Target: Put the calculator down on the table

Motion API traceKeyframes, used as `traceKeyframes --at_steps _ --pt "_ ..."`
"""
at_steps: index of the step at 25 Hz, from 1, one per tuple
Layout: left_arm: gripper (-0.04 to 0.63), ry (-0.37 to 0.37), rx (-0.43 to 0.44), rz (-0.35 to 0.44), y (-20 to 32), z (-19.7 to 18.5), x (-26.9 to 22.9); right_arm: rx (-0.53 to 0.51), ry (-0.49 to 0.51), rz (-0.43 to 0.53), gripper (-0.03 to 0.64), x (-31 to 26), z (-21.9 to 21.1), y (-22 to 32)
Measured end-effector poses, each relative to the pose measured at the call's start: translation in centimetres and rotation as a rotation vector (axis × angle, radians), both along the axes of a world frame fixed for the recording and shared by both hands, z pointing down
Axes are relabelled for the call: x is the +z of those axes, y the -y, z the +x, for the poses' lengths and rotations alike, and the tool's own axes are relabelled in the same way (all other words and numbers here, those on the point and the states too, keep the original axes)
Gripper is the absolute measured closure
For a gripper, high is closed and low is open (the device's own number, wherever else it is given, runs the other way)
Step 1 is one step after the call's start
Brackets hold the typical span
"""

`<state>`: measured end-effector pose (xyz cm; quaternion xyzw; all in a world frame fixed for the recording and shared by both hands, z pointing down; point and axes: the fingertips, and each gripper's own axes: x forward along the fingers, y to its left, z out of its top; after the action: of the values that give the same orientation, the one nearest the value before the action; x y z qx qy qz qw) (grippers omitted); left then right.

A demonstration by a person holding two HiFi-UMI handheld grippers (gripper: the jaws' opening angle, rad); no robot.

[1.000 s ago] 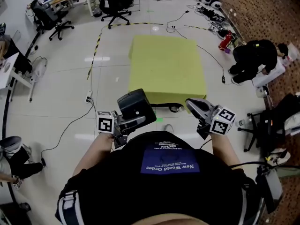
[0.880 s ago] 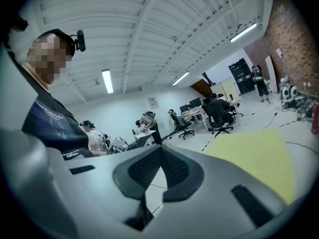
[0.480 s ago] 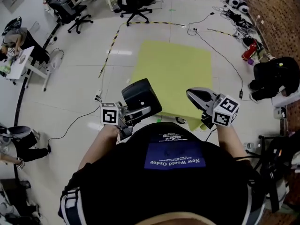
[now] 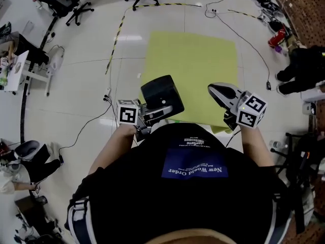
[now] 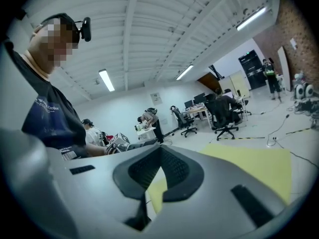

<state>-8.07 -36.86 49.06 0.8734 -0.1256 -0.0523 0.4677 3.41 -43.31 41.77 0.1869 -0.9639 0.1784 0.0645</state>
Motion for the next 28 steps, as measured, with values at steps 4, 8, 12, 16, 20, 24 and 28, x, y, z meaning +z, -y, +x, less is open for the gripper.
traceKeyframes --at_steps 4,8,12,16,20,24,28 --pt "0.522 -0.045 0.096 0.003 4.5 -2.2 -0.2 0.117 -0.004 -0.013 0.63 -1.8 -1.4 3.6" --pt "0.522 -0.022 0.185 0.007 8.8 -3.8 0.4 0.223 -0.006 -0.014 0.63 -3.2 -1.8 6.9" --pt "0.522 -0.018 0.217 -0.011 9.2 -2.3 2.5 0.229 -0.046 -0.022 0.63 -1.6 -1.1 6.2" --pt "0.522 -0.009 0.198 -0.044 10.3 -0.7 4.1 0.232 -0.026 -0.019 0.63 -1.1 0.8 7.5" --pt "0.522 0.066 0.18 -0.091 11.5 2.5 4.2 0.199 0.008 0.013 0.63 -3.6 3.9 9.2" --pt "0.522 0.157 0.174 -0.121 13.0 4.7 4.4 0.167 0.049 0.013 0.63 -3.4 6.2 9.7" --pt "0.522 0.24 0.181 -0.175 15.7 8.2 7.0 0.165 0.064 -0.059 0.63 -0.2 8.9 10.7"
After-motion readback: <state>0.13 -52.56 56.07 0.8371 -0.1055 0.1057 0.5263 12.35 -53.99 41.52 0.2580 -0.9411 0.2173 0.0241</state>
